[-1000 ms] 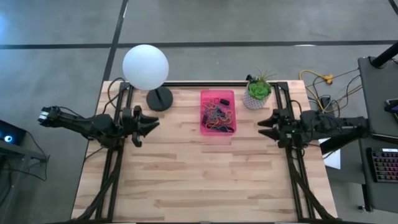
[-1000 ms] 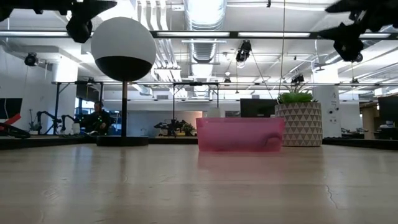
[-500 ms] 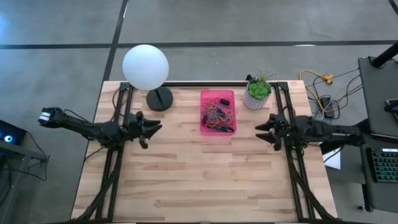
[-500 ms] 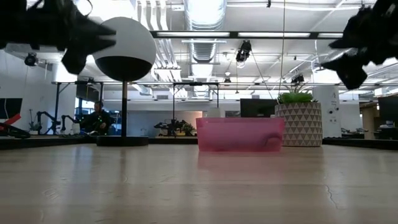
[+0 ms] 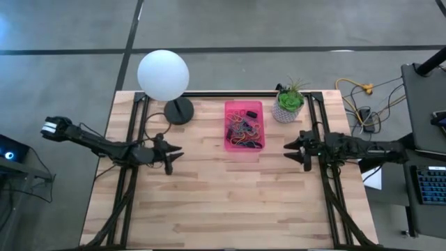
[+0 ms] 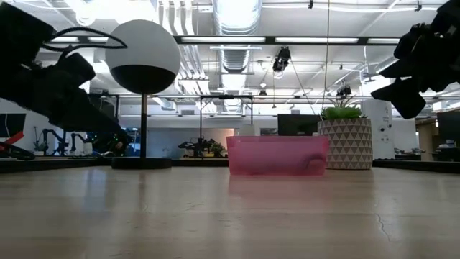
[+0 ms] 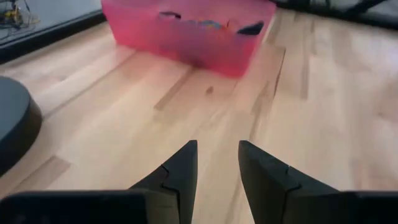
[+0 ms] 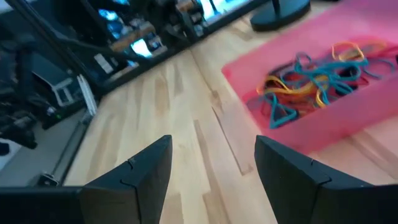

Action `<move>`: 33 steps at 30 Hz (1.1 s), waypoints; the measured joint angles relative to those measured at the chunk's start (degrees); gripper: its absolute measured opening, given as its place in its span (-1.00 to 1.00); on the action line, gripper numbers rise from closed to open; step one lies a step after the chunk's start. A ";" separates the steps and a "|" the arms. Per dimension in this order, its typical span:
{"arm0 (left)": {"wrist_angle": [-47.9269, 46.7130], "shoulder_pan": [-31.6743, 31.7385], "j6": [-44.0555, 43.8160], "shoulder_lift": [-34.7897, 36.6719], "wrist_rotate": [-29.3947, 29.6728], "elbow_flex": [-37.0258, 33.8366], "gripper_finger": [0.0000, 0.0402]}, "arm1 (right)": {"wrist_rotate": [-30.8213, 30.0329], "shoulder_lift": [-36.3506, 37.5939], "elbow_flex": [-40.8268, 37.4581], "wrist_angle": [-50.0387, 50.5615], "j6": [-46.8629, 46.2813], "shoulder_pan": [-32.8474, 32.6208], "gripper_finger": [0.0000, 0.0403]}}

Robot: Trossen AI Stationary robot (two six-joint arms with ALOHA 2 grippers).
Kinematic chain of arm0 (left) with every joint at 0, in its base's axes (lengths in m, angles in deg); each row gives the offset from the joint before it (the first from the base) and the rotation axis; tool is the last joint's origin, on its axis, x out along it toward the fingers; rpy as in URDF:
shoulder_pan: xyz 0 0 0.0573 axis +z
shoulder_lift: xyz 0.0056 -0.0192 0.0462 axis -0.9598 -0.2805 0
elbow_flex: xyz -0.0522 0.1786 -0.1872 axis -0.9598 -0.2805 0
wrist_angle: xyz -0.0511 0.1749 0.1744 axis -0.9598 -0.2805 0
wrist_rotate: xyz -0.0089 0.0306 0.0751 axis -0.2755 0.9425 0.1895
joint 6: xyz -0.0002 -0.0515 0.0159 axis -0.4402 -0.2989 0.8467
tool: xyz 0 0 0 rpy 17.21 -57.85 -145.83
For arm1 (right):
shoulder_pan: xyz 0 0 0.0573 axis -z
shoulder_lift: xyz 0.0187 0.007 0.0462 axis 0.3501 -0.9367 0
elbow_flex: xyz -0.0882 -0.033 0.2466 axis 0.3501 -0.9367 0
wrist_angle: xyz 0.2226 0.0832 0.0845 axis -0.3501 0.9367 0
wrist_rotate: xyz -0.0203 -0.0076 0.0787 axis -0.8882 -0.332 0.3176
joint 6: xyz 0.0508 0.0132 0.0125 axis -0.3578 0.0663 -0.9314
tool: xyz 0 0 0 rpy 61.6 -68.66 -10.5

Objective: Pick and place rubber bands into bin
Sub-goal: Return to Home Position

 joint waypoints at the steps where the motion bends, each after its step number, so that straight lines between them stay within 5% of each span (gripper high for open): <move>1: -0.83 -0.04 0.00 -0.01 -0.01 0.00 -0.50 | 0.03 1.10 -0.41 0.00 0.00 -0.05 0.07; 6: -3.65 -0.02 0.02 5.42 -0.01 -0.02 -0.50 | 0.29 3.25 -0.86 -2.97 -0.02 -0.07 0.07; 20: -3.63 0.57 0.04 35.11 0.12 -0.11 -0.50 | 0.33 3.11 -4.45 -14.41 -0.02 0.04 0.07; 27: 0.26 1.84 0.09 34.13 0.25 -0.13 -0.50 | 0.47 1.88 -4.52 -14.35 -0.02 0.04 0.07; 33: 0.70 9.49 0.09 34.85 0.23 -0.15 -0.50 | 0.47 1.65 -4.52 -14.40 -0.02 0.04 0.07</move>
